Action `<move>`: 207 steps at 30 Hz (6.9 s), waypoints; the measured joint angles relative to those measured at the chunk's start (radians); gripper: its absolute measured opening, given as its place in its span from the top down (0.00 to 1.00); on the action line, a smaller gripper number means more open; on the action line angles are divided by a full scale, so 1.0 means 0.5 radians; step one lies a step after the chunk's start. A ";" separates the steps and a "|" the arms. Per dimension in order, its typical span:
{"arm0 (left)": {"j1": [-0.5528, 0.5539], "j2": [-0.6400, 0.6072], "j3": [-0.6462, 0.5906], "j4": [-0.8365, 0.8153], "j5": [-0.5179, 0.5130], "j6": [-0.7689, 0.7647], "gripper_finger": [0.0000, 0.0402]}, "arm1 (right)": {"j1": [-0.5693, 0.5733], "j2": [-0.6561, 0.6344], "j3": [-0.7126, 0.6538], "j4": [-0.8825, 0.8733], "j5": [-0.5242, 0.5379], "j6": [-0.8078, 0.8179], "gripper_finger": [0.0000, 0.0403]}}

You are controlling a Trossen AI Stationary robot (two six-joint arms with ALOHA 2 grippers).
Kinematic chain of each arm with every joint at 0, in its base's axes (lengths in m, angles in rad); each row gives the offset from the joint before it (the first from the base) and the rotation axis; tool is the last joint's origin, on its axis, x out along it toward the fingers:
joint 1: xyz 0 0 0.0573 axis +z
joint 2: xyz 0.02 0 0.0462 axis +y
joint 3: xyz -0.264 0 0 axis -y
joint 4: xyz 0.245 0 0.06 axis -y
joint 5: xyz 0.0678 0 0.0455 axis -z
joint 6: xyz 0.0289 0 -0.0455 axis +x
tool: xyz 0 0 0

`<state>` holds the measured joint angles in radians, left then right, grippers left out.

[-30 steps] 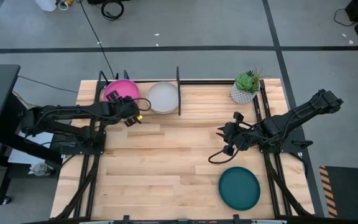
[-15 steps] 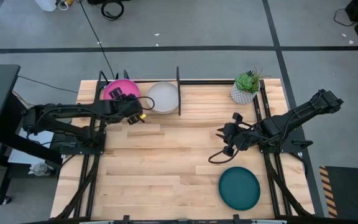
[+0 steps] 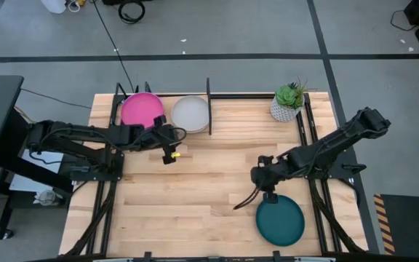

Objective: Place and stack plates onto a shelf
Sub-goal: Stack the green plate on top of the pink plate on the shelf

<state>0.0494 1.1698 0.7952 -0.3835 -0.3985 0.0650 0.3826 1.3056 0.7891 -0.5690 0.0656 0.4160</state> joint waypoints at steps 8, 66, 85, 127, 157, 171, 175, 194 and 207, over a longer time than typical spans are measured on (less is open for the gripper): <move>-0.030 0.000 -0.001 -0.020 0.002 0.000 0.53 | 0.007 0.188 0.000 -0.037 -0.341 0.023 0.63; -0.728 0.896 0.000 1.336 -0.017 1.650 0.54 | -1.089 0.387 0.001 0.036 -1.659 -0.584 0.96; -0.596 1.198 0.022 2.355 0.476 2.516 0.55 | -1.180 0.387 0.090 0.009 -1.798 -0.467 0.96; -0.393 1.199 0.249 1.838 1.098 2.307 0.78 | -1.283 0.382 0.094 0.391 -1.681 -0.158 0.90; -0.734 0.841 0.253 1.102 0.160 1.949 0.86 | -1.656 -0.168 0.646 -0.314 -0.710 -0.509 0.61; -0.929 0.603 0.250 -0.464 -1.231 0.687 0.86 | -1.310 -0.414 0.645 -0.448 -0.353 -0.364 0.61; -0.766 0.603 0.250 -0.662 -1.255 0.480 0.86 | -1.211 -0.387 0.645 -0.425 -0.253 -0.363 0.61; 0.305 0.788 0.252 0.302 -0.576 1.338 0.86 | -1.123 -0.359 0.644 -0.378 -0.215 -0.468 0.61; 0.187 0.839 0.250 0.336 -0.818 1.544 0.86 | -1.123 -0.359 0.644 -0.409 -0.215 -0.472 0.61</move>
<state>0.1428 1.5894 0.9203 -0.2155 -0.8074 0.8371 -0.1787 1.1263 1.1110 -0.7734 -0.0420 0.1802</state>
